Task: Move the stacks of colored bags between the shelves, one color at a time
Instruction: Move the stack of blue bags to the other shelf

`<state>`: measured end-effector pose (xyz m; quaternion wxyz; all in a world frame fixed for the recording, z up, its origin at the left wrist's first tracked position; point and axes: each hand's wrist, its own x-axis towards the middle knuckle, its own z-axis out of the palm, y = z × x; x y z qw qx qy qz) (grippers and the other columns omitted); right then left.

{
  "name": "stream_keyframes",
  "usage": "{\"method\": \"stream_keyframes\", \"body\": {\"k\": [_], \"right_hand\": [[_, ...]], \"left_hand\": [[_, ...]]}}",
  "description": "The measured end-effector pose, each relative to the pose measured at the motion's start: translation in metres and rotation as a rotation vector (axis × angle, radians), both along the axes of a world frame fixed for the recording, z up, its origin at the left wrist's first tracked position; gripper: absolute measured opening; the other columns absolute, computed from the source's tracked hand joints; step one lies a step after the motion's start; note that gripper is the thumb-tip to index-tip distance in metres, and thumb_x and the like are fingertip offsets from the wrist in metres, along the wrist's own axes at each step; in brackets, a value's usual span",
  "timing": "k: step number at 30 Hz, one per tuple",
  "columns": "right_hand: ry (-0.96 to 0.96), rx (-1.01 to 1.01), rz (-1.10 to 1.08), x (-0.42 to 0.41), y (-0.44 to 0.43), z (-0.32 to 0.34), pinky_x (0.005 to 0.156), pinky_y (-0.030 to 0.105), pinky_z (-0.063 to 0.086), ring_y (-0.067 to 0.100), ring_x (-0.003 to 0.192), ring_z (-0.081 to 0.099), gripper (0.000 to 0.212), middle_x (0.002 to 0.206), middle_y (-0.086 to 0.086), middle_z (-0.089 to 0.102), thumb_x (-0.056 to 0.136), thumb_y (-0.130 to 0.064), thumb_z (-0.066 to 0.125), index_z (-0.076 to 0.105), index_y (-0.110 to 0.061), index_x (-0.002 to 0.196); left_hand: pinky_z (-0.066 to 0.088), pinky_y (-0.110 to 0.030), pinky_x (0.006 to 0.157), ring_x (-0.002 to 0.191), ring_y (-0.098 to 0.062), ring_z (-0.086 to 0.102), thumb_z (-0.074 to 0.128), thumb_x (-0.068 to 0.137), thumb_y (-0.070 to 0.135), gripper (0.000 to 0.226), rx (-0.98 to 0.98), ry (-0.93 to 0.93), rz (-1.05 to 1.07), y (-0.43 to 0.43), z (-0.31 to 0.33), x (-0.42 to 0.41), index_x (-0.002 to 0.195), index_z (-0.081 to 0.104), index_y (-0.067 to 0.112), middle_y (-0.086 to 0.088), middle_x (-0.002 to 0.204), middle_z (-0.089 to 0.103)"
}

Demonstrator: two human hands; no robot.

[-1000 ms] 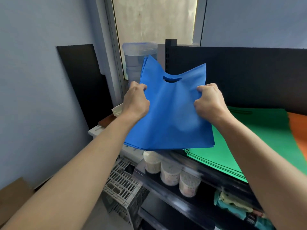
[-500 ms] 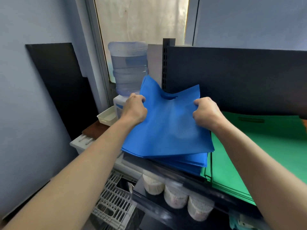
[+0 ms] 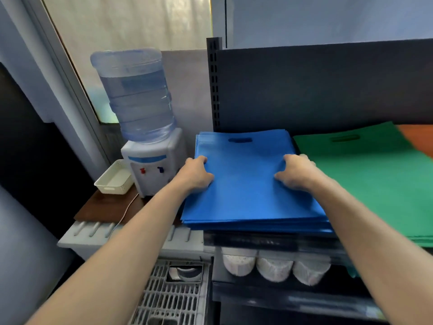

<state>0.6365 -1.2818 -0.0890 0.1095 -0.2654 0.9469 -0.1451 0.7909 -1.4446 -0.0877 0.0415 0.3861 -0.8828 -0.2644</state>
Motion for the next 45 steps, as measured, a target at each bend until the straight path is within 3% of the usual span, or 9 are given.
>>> {"method": "stream_keyframes", "body": {"k": [7, 13, 17, 22, 29, 33, 39, 42, 45], "right_hand": [[-0.040, -0.096, -0.006, 0.005, 0.007, 0.013, 0.068, 0.028, 0.036, 0.025, 0.086, 0.044, 0.023, 0.099, 0.013, 0.054, 0.090, -0.023, 0.056, 0.051, -0.003, 0.099], [-0.085, -0.117, -0.007, 0.009, 0.003, 0.011, 0.069, 0.029, 0.038, 0.030, 0.096, 0.052, 0.025, 0.091, 0.009, 0.053, 0.084, -0.022, 0.065, 0.045, -0.008, 0.079], [-0.082, -0.093, 0.012, 0.010, -0.003, 0.011, 0.074, 0.031, 0.034, 0.028, 0.094, 0.045, 0.029, 0.093, 0.009, 0.050, 0.087, -0.028, 0.061, 0.044, -0.007, 0.077], [-0.130, -0.083, 0.043, 0.009, -0.009, 0.016, 0.076, 0.031, 0.034, 0.026, 0.088, 0.047, 0.030, 0.083, 0.006, 0.050, 0.088, -0.033, 0.061, 0.047, -0.006, 0.091], [-0.160, -0.142, 0.081, 0.016, -0.014, 0.016, 0.077, 0.031, 0.037, 0.026, 0.090, 0.049, 0.026, 0.093, 0.008, 0.052, 0.086, -0.027, 0.065, 0.051, -0.008, 0.097], [-0.067, -0.026, 0.080, 0.021, -0.022, 0.009, 0.085, 0.035, 0.034, 0.030, 0.108, 0.050, 0.029, 0.108, 0.011, 0.057, 0.087, -0.037, 0.059, 0.047, -0.011, 0.090], [-0.220, -0.196, 0.019, 0.014, -0.019, 0.008, 0.071, 0.032, 0.038, 0.028, 0.081, 0.051, 0.030, 0.075, 0.008, 0.052, 0.078, -0.022, 0.070, 0.047, -0.008, 0.065], [-0.305, -0.333, -0.044, 0.009, -0.017, 0.013, 0.067, 0.032, 0.043, 0.028, 0.080, 0.053, 0.023, 0.087, 0.014, 0.056, 0.076, -0.014, 0.074, 0.056, -0.002, 0.083], [-0.394, -0.389, -0.087, 0.007, -0.014, 0.016, 0.071, 0.034, 0.041, 0.029, 0.086, 0.051, 0.030, 0.097, 0.015, 0.053, 0.078, -0.010, 0.074, 0.053, -0.001, 0.098]], "left_hand": [[0.046, -0.035, 0.077, 0.103, -0.029, 0.050, 0.066, 0.083, 0.022, 0.071, 0.329, 0.157, 0.156, 0.005, -0.002, -0.004, 0.137, 0.022, 0.007, -0.014, 0.131, 0.041], [0.038, -0.024, 0.047, 0.059, -0.016, 0.050, 0.064, 0.084, 0.003, 0.015, 0.400, 0.229, 0.227, 0.007, 0.006, 0.007, 0.082, 0.049, 0.007, -0.004, 0.073, 0.053], [0.045, -0.029, 0.059, 0.068, -0.022, 0.056, 0.068, 0.081, 0.006, 0.017, 0.448, 0.252, 0.270, 0.006, 0.008, 0.015, 0.089, 0.053, 0.006, -0.007, 0.081, 0.059], [0.042, -0.026, 0.050, 0.068, -0.020, 0.057, 0.075, 0.077, 0.018, 0.037, 0.565, 0.254, 0.322, 0.008, 0.003, 0.024, 0.104, 0.054, 0.004, -0.007, 0.084, 0.059], [0.052, -0.040, 0.076, 0.088, -0.034, 0.062, 0.078, 0.072, 0.011, 0.047, 0.476, 0.275, 0.403, -0.008, 0.001, 0.035, 0.111, 0.054, 0.001, -0.017, 0.103, 0.063], [0.052, -0.041, 0.076, 0.087, -0.034, 0.062, 0.079, 0.071, 0.013, 0.048, 0.475, 0.249, 0.421, -0.014, -0.003, 0.044, 0.111, 0.055, 0.000, -0.017, 0.103, 0.064], [0.048, -0.028, 0.065, 0.085, -0.028, 0.064, 0.076, 0.074, 0.030, 0.048, 0.496, 0.258, 0.366, -0.012, -0.005, 0.040, 0.109, 0.055, 0.004, -0.013, 0.105, 0.065], [0.054, -0.041, 0.083, 0.088, -0.031, 0.064, 0.076, 0.074, 0.018, 0.042, 0.503, 0.309, 0.385, -0.007, -0.005, 0.036, 0.108, 0.055, 0.004, -0.015, 0.104, 0.065], [0.055, -0.045, 0.081, 0.087, -0.033, 0.065, 0.071, 0.077, 0.008, 0.035, 0.485, 0.371, 0.357, -0.002, -0.002, 0.031, 0.107, 0.054, 0.003, -0.016, 0.102, 0.065]]}}
